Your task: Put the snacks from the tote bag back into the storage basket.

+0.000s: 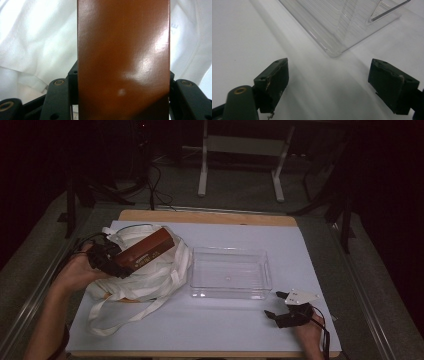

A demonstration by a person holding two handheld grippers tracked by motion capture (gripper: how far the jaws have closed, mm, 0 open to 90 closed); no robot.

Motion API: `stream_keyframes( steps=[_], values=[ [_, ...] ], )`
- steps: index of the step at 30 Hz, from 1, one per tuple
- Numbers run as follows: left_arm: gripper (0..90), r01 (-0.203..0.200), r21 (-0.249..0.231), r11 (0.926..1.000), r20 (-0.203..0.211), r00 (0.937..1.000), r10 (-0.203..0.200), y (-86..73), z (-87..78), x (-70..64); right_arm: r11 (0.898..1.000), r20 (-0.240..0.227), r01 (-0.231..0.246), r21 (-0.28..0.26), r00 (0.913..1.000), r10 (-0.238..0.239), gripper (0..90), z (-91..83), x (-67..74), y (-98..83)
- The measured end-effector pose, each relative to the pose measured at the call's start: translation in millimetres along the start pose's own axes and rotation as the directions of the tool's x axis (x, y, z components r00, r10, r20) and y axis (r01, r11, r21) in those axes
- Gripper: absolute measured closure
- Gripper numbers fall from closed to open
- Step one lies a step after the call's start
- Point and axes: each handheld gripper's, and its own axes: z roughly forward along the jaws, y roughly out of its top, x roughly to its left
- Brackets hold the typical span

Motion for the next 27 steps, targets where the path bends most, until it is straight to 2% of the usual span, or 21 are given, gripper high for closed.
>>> stream_keyframes(
  steps=[5, 18, 20, 24, 27],
  values=[
    [44.0, -0.015, -0.015, 0.9998, 0.0, 0.9999, 0.015, 4.2, -5.4, -2.4, 1.0, 0.001, -0.001, -0.001, 1.0, 0.001, 16.9, -0.1, 0.0, 0.0],
    [44.0, -0.063, -0.011, 0.998, -0.009, 0.998, 0.063, 18.9, -6.9, -9.9, 1.0, 0.0, 0.001, -0.001, 1.0, -0.001, 16.9, -0.2, 0.0, 0.0],
    [44.0, -0.065, -0.012, 0.9978, 0.003, 0.9978, 0.066, 21.3, -6.9, -10.5, 1.0, 0.0, 0.0, -0.001, 1.0, 0.0, 16.9, -0.2, 0.1, 0.0],
    [44.0, -0.094, -0.009, 0.9955, -0.001, 0.9956, 0.094, 27.0, -6.6, -14.2, 1.0, 0.0, 0.0, -0.001, 1.0, 0.0, 16.9, -0.2, 0.0, 0.0],
    [44.0, -0.095, -0.009, 0.9954, 0.004, 0.9955, 0.095, 30.7, -6.4, -16.4, 1.0, 0.0, 0.0, -0.001, 1.0, 0.0, 16.9, -0.2, 0.1, 0.0]
  ],
)
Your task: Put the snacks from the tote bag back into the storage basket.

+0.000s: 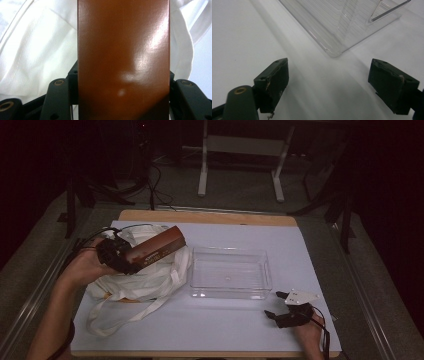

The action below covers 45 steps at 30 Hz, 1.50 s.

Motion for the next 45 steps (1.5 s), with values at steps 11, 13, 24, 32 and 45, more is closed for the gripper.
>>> stream_keyframes(
  steps=[11, 13, 24, 32, 45],
  values=[
    [44.0, -0.031, 0.017, 0.9994, 0.006, 0.9995, 0.031, 10.9, 1.3, -4.3, 1.0, -0.001, 0.0, 0.0, 1.0, 0.0, 16.9, 0.0, -0.1, 0.0],
    [44.0, -0.038, 0.021, 0.999, 0.004, 0.9993, 0.038, 13.2, 2.2, -5.4, 1.0, -0.001, 0.0, 0.0, 1.0, 0.0, 16.9, 0.0, 0.0, 0.0],
    [43.9, -0.067, 0.022, 0.9975, 0.015, 0.9977, 0.067, 26.3, 5.1, -11.4, 1.0, -0.001, 0.005, 0.0, 1.0, -0.005, 16.9, 0.1, -0.1, 0.0],
    [44.0, -0.097, 0.027, 0.9949, 0.016, 0.9952, 0.096, 35.6, 8.3, -16.0, 1.0, -0.001, 0.006, 0.001, 1.0, -0.006, 16.9, 0.1, 0.0, 0.1],
    [44.0, -0.14, 0.032, 0.9896, 0.03, 0.9898, 0.139, 53.3, 14.6, -24.2, 1.0, -0.002, 0.006, 0.002, 1.0, -0.006, 16.9, 0.1, 0.3, 0.1]
  ],
)
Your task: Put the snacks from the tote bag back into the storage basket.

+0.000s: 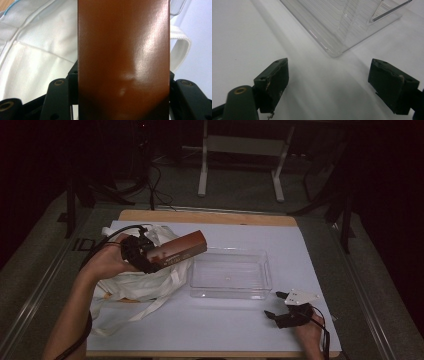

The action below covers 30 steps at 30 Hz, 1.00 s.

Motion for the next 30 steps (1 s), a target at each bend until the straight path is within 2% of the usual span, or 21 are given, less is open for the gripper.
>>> stream_keyframes(
  steps=[23, 30],
  values=[
    [44.0, -0.052, -0.012, 0.9986, 0.027, 0.9982, 0.052, 26.8, 5.3, -7.6, 1.0, -0.001, 0.004, 0.002, 1.0, -0.004, 16.9, 0.3, 0.0, 0.0],
    [43.9, -0.072, 0.001, 0.9974, 0.033, 0.9969, 0.072, 36.6, 7.6, -10.1, 1.0, -0.002, 0.004, 0.004, 1.0, -0.004, 16.9, 0.5, 0.1, 0.1]
  ],
)
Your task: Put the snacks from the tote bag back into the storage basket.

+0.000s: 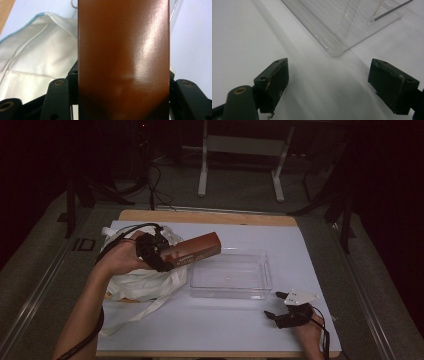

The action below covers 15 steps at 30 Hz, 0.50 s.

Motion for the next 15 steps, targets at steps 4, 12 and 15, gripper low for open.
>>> stream_keyframes(
  steps=[4, 12, 15],
  values=[
    [44.0, -0.018, 0.011, 0.9998, -0.001, 0.9998, 0.018, 5.9, 3.0, -1.8, 1.0, 0.0, 0.0, -0.001, 1.0, 0.0, 16.9, -0.1, 0.1, -0.1],
    [44.0, -0.05, 0.029, 0.9983, -0.001, 0.9987, 0.05, 17.7, 9.9, -5.8, 1.0, 0.0, -0.001, -0.001, 1.0, 0.001, 16.9, -0.2, 0.0, -0.1],
    [44.0, -0.063, 0.031, 0.9975, 0.004, 0.998, 0.063, 21.2, 11.8, -6.9, 1.0, -0.001, 0.0, 0.0, 1.0, 0.0, 16.9, -0.1, 0.1, 0.0]
  ],
)
